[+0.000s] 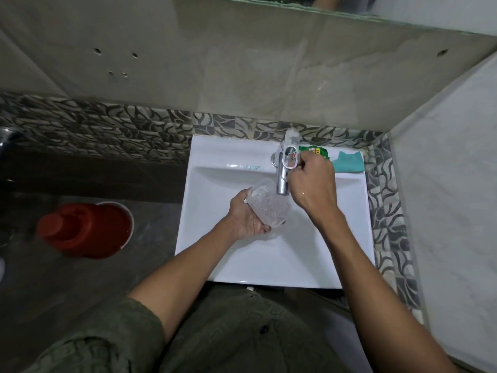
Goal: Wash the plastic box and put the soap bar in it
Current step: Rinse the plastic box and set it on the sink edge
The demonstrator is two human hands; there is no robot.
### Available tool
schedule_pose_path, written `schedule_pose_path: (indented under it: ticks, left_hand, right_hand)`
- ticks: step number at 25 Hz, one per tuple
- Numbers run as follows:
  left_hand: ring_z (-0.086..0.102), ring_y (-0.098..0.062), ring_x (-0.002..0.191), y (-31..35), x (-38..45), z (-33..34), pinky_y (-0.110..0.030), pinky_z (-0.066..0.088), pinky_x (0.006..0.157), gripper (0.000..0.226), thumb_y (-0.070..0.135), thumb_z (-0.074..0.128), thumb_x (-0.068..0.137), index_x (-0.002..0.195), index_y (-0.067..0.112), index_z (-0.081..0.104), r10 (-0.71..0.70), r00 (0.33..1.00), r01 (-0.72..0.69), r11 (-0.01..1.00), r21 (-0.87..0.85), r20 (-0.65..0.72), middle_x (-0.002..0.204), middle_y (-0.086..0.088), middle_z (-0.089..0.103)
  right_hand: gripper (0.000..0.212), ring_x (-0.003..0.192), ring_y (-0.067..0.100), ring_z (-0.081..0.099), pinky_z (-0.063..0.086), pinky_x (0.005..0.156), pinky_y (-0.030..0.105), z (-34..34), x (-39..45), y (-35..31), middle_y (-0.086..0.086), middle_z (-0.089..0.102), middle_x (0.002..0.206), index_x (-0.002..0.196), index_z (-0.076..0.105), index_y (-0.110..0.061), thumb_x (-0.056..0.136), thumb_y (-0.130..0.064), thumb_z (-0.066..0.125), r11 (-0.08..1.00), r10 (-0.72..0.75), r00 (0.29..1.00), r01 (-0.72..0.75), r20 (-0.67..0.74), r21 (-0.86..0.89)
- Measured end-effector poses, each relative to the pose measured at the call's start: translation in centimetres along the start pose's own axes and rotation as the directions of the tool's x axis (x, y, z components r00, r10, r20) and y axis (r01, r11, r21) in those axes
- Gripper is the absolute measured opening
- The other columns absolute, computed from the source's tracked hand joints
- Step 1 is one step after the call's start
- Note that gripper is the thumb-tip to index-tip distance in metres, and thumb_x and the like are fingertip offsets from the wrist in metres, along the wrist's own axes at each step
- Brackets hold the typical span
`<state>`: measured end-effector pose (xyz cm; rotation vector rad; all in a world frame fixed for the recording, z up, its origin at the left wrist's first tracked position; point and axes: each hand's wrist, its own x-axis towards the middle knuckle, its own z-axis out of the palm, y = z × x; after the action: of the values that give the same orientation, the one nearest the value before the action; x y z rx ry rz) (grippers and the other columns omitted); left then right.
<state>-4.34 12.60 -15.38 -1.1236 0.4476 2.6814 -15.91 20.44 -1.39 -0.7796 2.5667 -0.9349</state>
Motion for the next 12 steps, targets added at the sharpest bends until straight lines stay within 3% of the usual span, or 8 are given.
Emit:
schedule_pose_path:
  ticks: [2,4,6,8,10,12]
  left_hand:
    - [0.063,-0.041,0.107,0.0,-0.5,-0.5,-0.032,0.048,0.064,0.062,0.06,0.043,0.09,0.121,0.012,0.065,0.005,1.0,-0.005,1.0,-0.001,-0.001,0.124,-0.017,0.065]
    - [0.067,-0.036,0.1,-0.1,-1.3,-0.8,-0.037,0.054,0.069,0.057,0.058,0.046,0.092,0.125,0.016,0.065,0.044,0.999,-0.044,0.997,0.059,0.005,0.125,-0.014,0.067]
    - [0.067,-0.037,0.102,-0.2,-2.5,-1.0,-0.042,0.054,0.076,0.046,0.05,0.05,0.092,0.122,0.02,0.067,0.134,0.991,-0.132,0.976,0.172,-0.003,0.125,-0.013,0.068]
    - [0.062,-0.038,0.107,-0.2,-3.8,-1.0,-0.047,0.052,0.082,0.042,0.04,0.056,0.086,0.121,0.02,0.068,0.239,0.971,-0.223,0.926,0.304,-0.015,0.126,-0.012,0.065]
    - [0.061,-0.031,0.103,-0.2,-5.3,-0.6,-0.044,0.053,0.08,0.049,0.035,0.059,0.081,0.126,0.017,0.064,0.324,0.946,-0.284,0.826,0.486,0.001,0.122,-0.006,0.064]
    - [0.062,-0.023,0.103,-0.1,-6.8,0.3,-0.041,0.054,0.08,0.052,0.033,0.065,0.08,0.129,0.015,0.063,0.42,0.906,-0.345,0.659,0.669,0.053,0.122,-0.004,0.063]
  right_hand:
    - [0.019,0.056,0.019,0.053,0.044,0.048,0.029,0.3,-0.5,1.0,0.01,0.064,0.067,0.068,0.06,-0.012,0.07,0.001,0.046,0.909,0.068,0.994,-0.098,0.089,0.405]
    - [0.031,0.06,0.017,0.058,0.046,0.052,0.021,1.5,-1.5,3.3,0.008,0.069,0.073,0.072,0.069,-0.015,0.07,0.008,0.047,0.74,0.254,0.965,-0.239,0.067,0.629]
    - [0.027,0.07,0.021,0.058,0.046,0.055,0.023,3.7,-3.0,5.9,0.004,0.067,0.075,0.071,0.069,-0.016,0.075,0.004,0.051,0.633,0.504,0.863,-0.386,0.021,0.671]
    - [0.015,0.075,0.027,0.052,0.042,0.056,0.028,6.3,-4.6,7.8,0.012,0.06,0.079,0.075,0.065,-0.01,0.079,-0.002,0.053,0.437,0.65,0.73,-0.584,0.209,0.684]
    - [0.016,0.079,0.033,0.057,0.045,0.063,0.035,8.8,-5.4,8.5,0.017,0.061,0.088,0.087,0.065,-0.007,0.087,-0.006,0.049,0.239,0.612,0.621,-0.736,0.49,0.634]
    - [0.027,0.086,0.035,0.068,0.055,0.069,0.04,10.4,-5.5,8.1,0.017,0.072,0.099,0.1,0.07,-0.008,0.096,-0.013,0.043,0.086,0.489,0.57,-0.785,0.661,0.614]
